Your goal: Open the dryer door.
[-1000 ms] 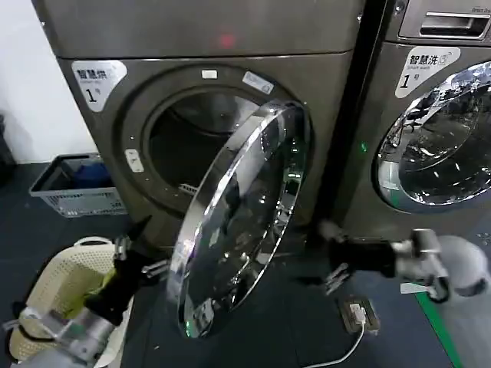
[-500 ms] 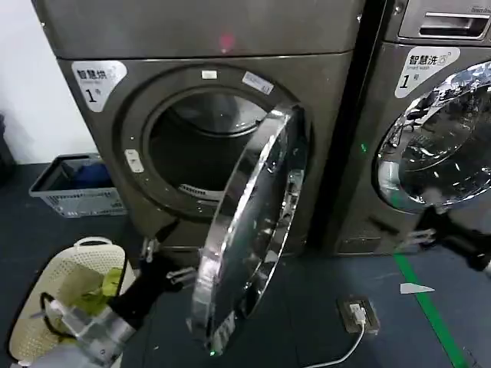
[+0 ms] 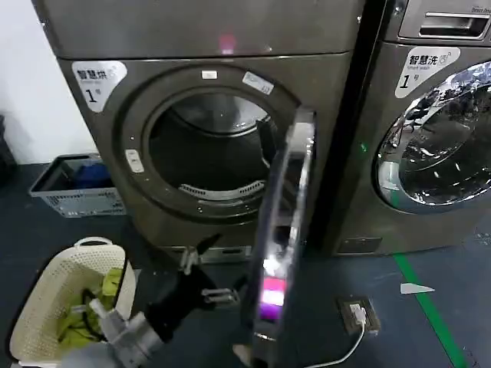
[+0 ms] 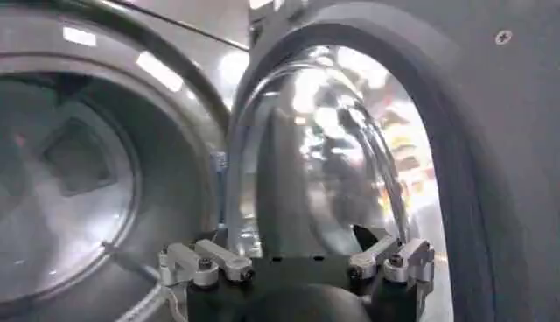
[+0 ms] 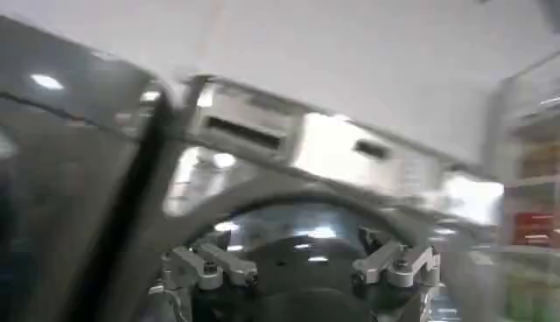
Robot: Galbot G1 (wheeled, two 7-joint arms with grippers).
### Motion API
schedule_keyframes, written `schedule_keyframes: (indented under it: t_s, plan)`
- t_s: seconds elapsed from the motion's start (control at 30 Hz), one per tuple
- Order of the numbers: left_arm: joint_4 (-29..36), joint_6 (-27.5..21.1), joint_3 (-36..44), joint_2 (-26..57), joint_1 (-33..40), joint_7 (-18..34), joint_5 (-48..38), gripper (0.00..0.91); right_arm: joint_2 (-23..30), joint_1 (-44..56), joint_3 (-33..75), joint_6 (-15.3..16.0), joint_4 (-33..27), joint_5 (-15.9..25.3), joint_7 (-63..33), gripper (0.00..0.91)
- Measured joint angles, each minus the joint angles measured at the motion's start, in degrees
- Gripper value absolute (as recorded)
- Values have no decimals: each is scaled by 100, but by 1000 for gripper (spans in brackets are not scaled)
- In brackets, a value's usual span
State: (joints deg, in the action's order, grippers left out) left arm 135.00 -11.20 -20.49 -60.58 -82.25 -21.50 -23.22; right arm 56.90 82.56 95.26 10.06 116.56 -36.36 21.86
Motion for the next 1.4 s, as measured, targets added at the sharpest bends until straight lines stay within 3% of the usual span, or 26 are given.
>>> schedule_keyframes:
  t_s: [0.23, 0.57, 0.93, 1.4]
  plan:
    - [-143, 7, 568, 280, 365, 44, -177, 907, 24, 340, 763, 126, -34, 514, -633, 907]
    - [-575, 74, 1604, 492, 1310, 78, -301, 907, -55, 865, 1802, 590, -38, 530, -1217, 907]
    - [-1085, 104, 2774, 329, 2505, 65, -634, 907, -100, 1272, 2945, 965, -68, 1115, -1526, 907]
    - [-1966, 120, 4194, -214, 4085, 181, -957, 907, -97, 1777, 4199, 1011, -333, 1459, -1640, 907]
